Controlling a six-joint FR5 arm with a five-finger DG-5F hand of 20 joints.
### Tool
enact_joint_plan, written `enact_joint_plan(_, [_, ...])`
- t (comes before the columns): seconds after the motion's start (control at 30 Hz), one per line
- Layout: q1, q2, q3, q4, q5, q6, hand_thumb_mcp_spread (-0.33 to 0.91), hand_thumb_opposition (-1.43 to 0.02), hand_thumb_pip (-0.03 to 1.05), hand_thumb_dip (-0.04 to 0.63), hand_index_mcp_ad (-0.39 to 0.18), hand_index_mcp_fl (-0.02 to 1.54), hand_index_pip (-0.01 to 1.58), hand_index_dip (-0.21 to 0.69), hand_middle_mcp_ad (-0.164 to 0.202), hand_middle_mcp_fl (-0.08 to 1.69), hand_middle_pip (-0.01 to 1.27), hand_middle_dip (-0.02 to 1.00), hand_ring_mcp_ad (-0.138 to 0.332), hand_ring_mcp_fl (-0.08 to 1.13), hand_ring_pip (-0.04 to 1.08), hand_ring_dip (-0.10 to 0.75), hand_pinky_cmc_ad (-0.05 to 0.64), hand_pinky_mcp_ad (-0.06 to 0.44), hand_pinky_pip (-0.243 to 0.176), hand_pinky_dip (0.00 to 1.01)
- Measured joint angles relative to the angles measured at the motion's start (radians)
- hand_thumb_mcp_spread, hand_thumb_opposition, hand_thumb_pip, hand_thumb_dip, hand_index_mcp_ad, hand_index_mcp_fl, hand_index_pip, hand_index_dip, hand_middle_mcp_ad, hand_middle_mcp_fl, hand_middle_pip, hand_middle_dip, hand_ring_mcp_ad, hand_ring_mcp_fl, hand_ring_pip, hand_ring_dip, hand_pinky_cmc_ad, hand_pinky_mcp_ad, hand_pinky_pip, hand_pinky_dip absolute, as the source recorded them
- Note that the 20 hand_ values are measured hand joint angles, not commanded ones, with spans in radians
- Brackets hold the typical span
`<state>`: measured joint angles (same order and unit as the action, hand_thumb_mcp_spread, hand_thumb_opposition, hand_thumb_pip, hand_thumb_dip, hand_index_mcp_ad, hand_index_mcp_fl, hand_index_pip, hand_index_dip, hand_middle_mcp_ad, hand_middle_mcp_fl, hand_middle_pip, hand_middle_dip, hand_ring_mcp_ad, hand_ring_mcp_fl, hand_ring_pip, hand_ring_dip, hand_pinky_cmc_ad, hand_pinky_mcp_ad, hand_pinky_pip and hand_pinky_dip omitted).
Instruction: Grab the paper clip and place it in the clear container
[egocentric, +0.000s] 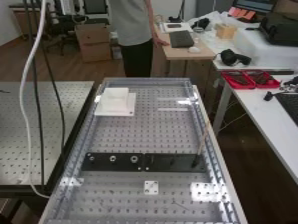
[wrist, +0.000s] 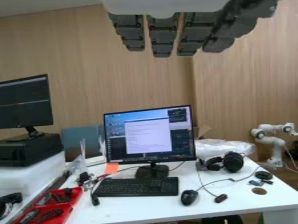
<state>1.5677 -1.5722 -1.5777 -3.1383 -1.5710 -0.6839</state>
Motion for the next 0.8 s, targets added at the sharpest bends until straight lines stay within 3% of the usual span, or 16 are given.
enact_joint_plan(0.07, [-0.001, -0.001, 0.0, 0.001, -0.002, 0.0, 0.0, 0.0, 0.03, 0.0, -0.003, 0.01, 0.01, 0.01, 0.063, 0.01, 0.02, 0.02, 0.07, 0.0, 0.01, 0.016, 0.051, 0.051, -0.01, 0.02])
enact_joint_plan(0.13, [-0.002, -0.001, -0.001, 0.004, -0.004, 0.001, 0.1, -0.13, 0.19, 0.031, -0.007, 0.0, 0.0, 0.01, 0.061, 0.01, 0.04, 0.03, 0.072, 0.0, 0.02, 0.021, 0.044, 0.051, -0.012, 0.11])
enact_joint_plan(0.17, [-0.003, -0.002, -0.001, 0.004, -0.005, 0.001, 0.18, -0.22, 0.28, 0.038, -0.007, 0.01, 0.02, 0.01, 0.061, 0.0, 0.06, 0.05, 0.072, 0.0, 0.05, 0.024, 0.063, 0.07, -0.012, 0.17])
enact_joint_plan(0.2, [-0.004, -0.002, -0.002, 0.005, -0.005, 0.002, 0.21, -0.27, 0.31, 0.038, -0.007, 0.01, 0.03, 0.01, 0.061, 0.0, 0.07, 0.06, 0.072, 0.0, 0.04, 0.024, 0.094, 0.101, -0.012, 0.2])
enact_joint_plan(0.3, [-0.007, -0.004, -0.003, 0.008, -0.008, 0.005, 0.23, -0.47, 0.31, 0.04, -0.007, 0.0, 0.04, 0.01, 0.059, 0.01, 0.09, 0.1, 0.065, 0.0, 0.08, 0.044, 0.178, 0.182, -0.028, 0.32])
enact_joint_plan(0.37, [-0.007, -0.004, -0.004, 0.01, -0.008, 0.006, 0.25, -0.55, 0.32, 0.04, -0.007, 0.0, 0.06, 0.01, 0.063, 0.01, 0.11, 0.13, 0.093, 0.0, 0.09, 0.059, 0.227, 0.232, -0.044, 0.4])
enact_joint_plan(0.53, [-0.01, -0.005, -0.007, 0.013, -0.009, 0.011, 0.25, -0.63, 0.32, 0.04, -0.007, 0.01, 0.07, 0.01, 0.059, 0.01, 0.12, 0.16, 0.126, 0.0, 0.1, 0.084, 0.312, 0.279, -0.075, 0.49])
enact_joint_plan(0.8, [-0.018, -0.014, -0.034, 0.027, -0.003, 0.043, 0.24, -0.66, 0.35, 0.04, -0.007, 0.02, 0.08, 0.01, 0.077, 0.01, 0.14, 0.16, 0.155, 0.0, 0.11, 0.087, 0.344, 0.311, -0.075, 0.54])
